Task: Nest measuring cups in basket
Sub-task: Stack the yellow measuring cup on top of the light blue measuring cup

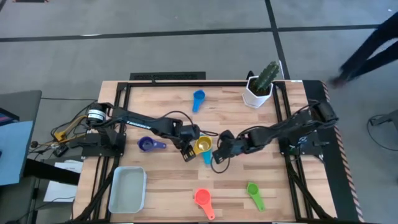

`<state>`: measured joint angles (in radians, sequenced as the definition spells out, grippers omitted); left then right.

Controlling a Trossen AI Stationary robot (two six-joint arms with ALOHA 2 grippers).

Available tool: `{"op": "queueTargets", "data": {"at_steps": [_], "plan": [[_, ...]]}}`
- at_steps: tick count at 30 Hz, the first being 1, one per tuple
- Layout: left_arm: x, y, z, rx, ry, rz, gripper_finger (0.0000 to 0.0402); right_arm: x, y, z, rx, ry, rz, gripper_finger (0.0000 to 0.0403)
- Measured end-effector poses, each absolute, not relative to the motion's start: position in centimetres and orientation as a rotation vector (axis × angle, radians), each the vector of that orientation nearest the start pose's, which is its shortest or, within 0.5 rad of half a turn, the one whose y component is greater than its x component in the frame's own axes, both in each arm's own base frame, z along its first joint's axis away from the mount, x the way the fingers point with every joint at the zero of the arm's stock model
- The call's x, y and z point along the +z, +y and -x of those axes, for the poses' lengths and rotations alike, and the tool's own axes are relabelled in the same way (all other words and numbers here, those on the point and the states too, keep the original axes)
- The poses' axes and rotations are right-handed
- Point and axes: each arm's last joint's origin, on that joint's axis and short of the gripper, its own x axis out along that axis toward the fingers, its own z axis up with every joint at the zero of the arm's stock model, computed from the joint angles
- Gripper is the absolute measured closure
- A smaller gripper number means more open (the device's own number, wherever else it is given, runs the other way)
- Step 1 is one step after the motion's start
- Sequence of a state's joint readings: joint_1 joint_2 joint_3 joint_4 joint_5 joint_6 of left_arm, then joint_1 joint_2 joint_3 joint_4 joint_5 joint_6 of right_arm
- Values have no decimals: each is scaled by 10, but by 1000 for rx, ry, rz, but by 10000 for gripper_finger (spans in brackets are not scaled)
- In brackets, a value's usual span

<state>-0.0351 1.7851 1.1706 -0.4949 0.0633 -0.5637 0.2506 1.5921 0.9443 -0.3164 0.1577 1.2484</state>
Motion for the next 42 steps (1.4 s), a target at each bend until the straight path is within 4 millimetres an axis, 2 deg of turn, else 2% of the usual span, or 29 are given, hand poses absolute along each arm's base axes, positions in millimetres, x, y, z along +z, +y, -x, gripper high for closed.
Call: {"op": "queueTargets", "data": {"at_steps": [6,10,20,32,35,42], "plan": [[184,-15,-357,229,1063,533,303,159,74,-316,-523,899,-928,340],[185,-15,-358,236,1055,541,304,150,75,-324,-486,880,-916,340],[186,-22,-360,218,1031,535,304,160,74,-336,-359,772,-906,341],[186,-24,-359,156,1048,532,304,164,64,-338,-252,808,-847,373],[188,-24,-355,166,1080,532,304,172,69,-336,-232,786,-862,380],[188,-23,-343,199,1181,461,304,166,83,-325,-294,887,-901,382]]}}
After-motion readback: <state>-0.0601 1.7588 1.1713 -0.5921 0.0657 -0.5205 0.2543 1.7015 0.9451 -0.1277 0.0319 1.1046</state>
